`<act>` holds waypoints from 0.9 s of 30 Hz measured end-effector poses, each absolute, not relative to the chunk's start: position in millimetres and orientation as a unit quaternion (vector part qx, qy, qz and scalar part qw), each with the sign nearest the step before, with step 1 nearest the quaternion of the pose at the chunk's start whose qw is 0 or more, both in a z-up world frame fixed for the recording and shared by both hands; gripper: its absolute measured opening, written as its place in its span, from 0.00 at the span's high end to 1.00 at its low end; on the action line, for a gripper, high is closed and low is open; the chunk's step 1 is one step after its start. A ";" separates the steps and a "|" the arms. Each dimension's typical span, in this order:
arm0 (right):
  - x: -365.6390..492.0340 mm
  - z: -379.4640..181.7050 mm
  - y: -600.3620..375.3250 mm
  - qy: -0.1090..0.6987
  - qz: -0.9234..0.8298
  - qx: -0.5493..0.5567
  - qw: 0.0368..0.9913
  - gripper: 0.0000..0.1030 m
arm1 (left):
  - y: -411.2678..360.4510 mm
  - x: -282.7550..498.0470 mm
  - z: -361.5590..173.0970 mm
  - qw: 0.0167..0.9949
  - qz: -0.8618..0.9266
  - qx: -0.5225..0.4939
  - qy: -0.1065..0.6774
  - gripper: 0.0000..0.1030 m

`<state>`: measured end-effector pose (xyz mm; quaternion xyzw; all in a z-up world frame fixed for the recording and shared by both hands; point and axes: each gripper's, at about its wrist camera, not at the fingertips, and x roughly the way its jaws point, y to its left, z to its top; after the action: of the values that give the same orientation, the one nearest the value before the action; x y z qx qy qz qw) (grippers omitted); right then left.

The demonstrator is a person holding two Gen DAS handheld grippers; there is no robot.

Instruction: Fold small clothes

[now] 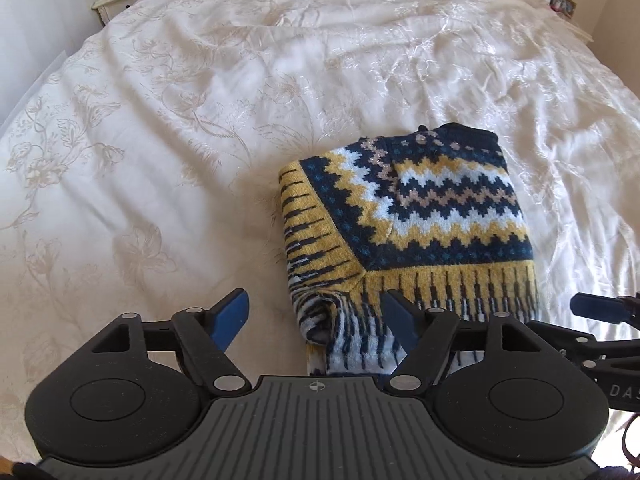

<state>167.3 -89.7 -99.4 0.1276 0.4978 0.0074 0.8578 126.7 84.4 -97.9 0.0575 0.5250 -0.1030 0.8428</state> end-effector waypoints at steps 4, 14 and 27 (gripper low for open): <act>150.9 -89.9 -97.6 0.496 -0.001 0.135 0.857 0.15 | 75.0 108.7 -82.3 0.840 -0.083 0.061 0.532 0.11; 110.5 -65.8 -117.0 0.501 -0.018 0.161 0.850 0.01 | 67.9 55.4 -53.6 0.840 -0.049 0.054 0.537 0.05; 76.5 -38.8 -112.6 0.464 -0.019 0.118 0.878 0.01 | 63.4 13.2 -33.0 0.840 -0.032 0.029 0.541 0.04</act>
<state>76.5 -112.6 -38.8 0.1177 0.4644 -0.0187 0.8776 13.2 63.4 -33.0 0.0287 0.5410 -0.0320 0.8399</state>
